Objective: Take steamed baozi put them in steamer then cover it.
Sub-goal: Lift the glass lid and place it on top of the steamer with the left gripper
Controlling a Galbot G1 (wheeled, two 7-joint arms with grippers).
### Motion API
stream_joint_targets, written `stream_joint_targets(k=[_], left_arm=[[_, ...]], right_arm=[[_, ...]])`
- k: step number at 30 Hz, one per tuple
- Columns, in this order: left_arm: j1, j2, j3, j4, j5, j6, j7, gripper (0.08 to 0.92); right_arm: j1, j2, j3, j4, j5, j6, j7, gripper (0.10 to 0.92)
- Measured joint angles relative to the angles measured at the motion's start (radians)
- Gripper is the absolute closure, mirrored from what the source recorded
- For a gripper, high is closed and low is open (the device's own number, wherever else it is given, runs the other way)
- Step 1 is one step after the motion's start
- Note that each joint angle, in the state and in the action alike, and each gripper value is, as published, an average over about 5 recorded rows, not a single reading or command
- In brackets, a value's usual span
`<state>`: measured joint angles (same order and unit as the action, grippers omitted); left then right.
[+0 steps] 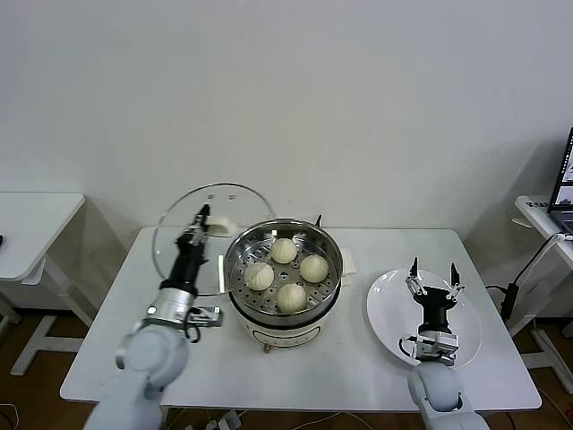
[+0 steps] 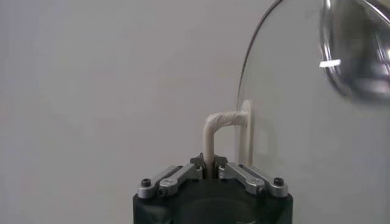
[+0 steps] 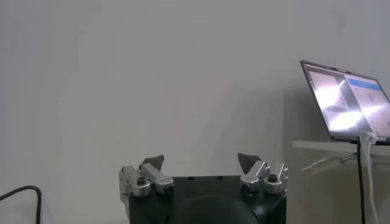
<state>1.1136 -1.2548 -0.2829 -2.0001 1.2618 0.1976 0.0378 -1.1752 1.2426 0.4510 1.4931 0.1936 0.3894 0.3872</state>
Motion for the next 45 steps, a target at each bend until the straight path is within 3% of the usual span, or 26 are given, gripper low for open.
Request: stream_joint_targets(k=[10,22,45], left_arm=[[-0.037,-0.105,0.199,0.016,0.147,0.112,0.107,0.807],[-0.095,-0.242,0.256,0.139,0.259,0.196,0.179,0.807],[-0.108,-0.298,0.246,0.249,0.349,0.202,0.215,0.807]], right_arm=[[-0.005,0.006,0.016,-0.009,-0.002,0.002,-0.004,0.203],[0.001,0.022,0.019,-0.027,-0.013,0.005,-0.009,0.203],[0.007,0.028,0.021,-0.043,-0.019,0.010,-0.013,0.203]])
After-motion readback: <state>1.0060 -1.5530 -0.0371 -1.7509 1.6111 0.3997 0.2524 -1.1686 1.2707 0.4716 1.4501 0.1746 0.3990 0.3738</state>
